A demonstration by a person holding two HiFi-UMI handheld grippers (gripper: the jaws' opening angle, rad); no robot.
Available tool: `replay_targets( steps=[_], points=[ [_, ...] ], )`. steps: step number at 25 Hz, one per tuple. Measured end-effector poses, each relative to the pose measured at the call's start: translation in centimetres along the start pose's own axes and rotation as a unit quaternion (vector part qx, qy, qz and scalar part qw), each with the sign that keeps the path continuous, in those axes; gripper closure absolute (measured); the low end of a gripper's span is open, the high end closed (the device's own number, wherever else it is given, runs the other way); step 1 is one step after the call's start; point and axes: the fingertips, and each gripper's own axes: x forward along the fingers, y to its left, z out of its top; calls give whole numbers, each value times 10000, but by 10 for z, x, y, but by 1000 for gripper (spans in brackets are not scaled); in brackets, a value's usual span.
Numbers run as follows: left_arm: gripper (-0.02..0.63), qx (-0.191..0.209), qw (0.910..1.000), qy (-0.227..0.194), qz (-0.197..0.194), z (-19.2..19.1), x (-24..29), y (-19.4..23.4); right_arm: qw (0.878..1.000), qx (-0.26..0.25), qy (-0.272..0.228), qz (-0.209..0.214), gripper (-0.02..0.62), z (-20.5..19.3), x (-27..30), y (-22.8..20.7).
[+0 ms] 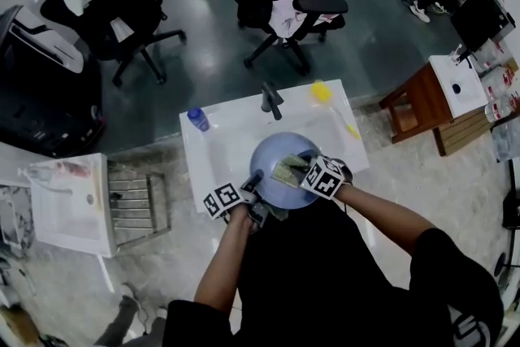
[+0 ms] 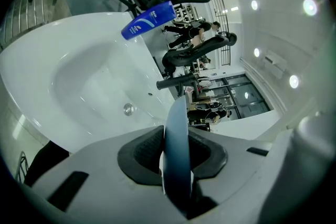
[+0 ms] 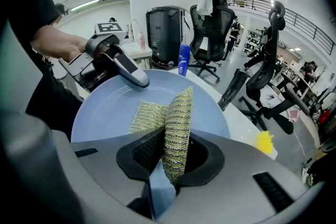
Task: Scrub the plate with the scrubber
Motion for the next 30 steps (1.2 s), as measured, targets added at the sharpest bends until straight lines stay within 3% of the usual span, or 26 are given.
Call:
replay_targets(
  steps=[6,15,30],
  points=[
    [528,-42,10000,-57,7,10,-4,2,9991,-310,14,280,528,5,-2,15],
    [528,-111,9996,-258,67,27,-12,8,9973,-316,184,639,528,-4,-4,27],
    [529,402,9988,-157,212,28,-7,-5,9983,-107,355,447,525,-16,5,-10]
  ],
)
